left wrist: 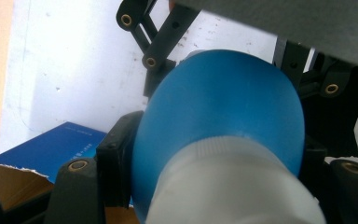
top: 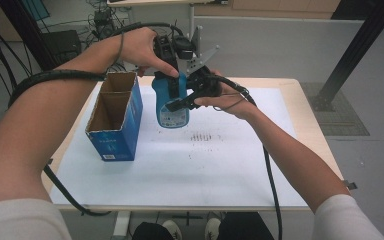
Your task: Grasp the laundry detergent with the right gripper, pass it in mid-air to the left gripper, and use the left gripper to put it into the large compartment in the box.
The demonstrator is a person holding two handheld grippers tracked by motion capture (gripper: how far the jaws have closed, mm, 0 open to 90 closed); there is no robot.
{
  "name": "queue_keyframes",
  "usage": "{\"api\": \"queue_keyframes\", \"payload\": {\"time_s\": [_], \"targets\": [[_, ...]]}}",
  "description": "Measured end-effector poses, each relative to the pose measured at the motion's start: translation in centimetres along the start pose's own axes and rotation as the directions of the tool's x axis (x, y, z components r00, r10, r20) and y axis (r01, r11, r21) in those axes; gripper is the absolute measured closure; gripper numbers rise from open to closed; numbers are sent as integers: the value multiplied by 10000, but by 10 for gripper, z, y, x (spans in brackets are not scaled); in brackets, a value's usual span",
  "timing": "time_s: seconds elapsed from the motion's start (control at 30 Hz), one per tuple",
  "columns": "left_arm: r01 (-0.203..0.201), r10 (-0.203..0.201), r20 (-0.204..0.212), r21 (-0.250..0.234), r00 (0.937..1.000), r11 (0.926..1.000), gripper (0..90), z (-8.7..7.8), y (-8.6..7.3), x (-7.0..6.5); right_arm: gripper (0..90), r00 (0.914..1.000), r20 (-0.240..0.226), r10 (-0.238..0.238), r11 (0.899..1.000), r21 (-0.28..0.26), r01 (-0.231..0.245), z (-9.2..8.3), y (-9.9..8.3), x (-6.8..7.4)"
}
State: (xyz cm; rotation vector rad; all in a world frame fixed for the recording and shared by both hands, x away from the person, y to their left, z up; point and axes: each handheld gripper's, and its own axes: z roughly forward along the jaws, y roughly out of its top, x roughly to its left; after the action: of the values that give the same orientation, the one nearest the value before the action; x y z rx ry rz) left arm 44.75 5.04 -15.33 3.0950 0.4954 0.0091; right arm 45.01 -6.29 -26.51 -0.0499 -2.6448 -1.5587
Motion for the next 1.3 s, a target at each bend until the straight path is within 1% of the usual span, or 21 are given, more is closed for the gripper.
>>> {"api": "queue_keyframes", "payload": {"time_s": [0.03,0.4,0.47,0.5,0.53,0.63,0.7,0.73,0.8,0.83,0.87,0.9,1.0,1.03,1.07,1.13,1.17,1.2,1.23,1.27,1.3], "targets": [[11,-11,-28,-7,10000,10000,349,0,0,0,403,9996,-15,-276,9995,-183,275,1,0,-2],[120,-120,-41,-56,9999,9999,349,-3,-2,0,343,9999,-12,-148,9996,-230,148,-1,-1,-1],[255,-256,-77,-59,9996,9997,349,-3,-3,0,267,9999,158,-53,9999,-125,55,-4,-1,0],[255,-256,-77,-59,9996,9997,349,-3,-3,0,267,9999,158,-53,9999,-125,55,-4,-1,0],[419,-420,-90,-161,9991,9990,349,-4,-5,-1,218,9987,481,161,9998,146,-168,-8,-4,0],[475,-476,-120,-80,9988,9988,349,-6,-6,0,151,9969,587,521,9979,356,-542,-14,-7,0],[842,-843,-109,-101,9964,9964,349,-10,-8,2,95,9908,922,994,9940,375,-1032,-24,-13,-1],[842,-843,-109,-101,9964,9964,349,-10,-8,2,76,9872,1060,1193,9915,385,-1240,-28,-15,-1],[1067,-1070,-212,-122,9940,9942,349,-14,-9,3,52,9738,1377,1809,9809,461,-1887,-36,-20,-2],[1242,-1246,-297,-167,9918,9921,349,-17,-10,4,52,9738,1377,1809,9809,461,-1887,-36,-20,-2],[1534,-1540,-409,-185,9872,9880,349,-22,-12,5,39,9602,1876,2068,9726,674,-2226,-45,-25,-3],[1534,-1540,-409,-185,9872,9880,348,-22,-12,5,32,9514,2076,2277,9671,659,-2458,-51,-27,-3],[2303,-2312,-417,-246,9720,9728,349,-33,-17,9,24,9317,2512,2622,9580,488,-2827,-65,-32,-1],[2303,-2312,-417,-246,9720,9728,349,-33,-17,9,24,9317,2512,2622,9580,488,-2827,-65,-32,-1],[2704,-2712,-380,-260,9618,9624,349,-39,-19,10,9,9163,2726,2933,9493,308,-3130,-75,-34,0],[3077,-3087,-430,-283,9502,9510,349,-45,-23,11,6,9051,2979,3033,9458,214,-3240,-85,-35,2],[3355,-3365,-475,-274,9405,9416,349,-49,-25,12,6,8992,3146,3040,9446,232,-3274,-90,-36,4],[3355,-3365,-475,-274,9405,9416,349,-49,-25,12,6,8992,3146,3040,9446,232,-3274,-90,-36,4],[3563,-3575,-554,-310,9323,9339,349,-52,-27,12,6,8886,3339,3146,9382,327,-3444,-101,-38,6],[3909,-3923,-659,-340,9175,9198,349,-57,-31,13,6,8820,3433,3228,9340,354,-3556,-104,-38,7],[4135,-4153,-733,-379,9067,9097,349,-60,-34,14,6,8719,3581,3340,9279,377,-3709,-109,-39,8]]}}
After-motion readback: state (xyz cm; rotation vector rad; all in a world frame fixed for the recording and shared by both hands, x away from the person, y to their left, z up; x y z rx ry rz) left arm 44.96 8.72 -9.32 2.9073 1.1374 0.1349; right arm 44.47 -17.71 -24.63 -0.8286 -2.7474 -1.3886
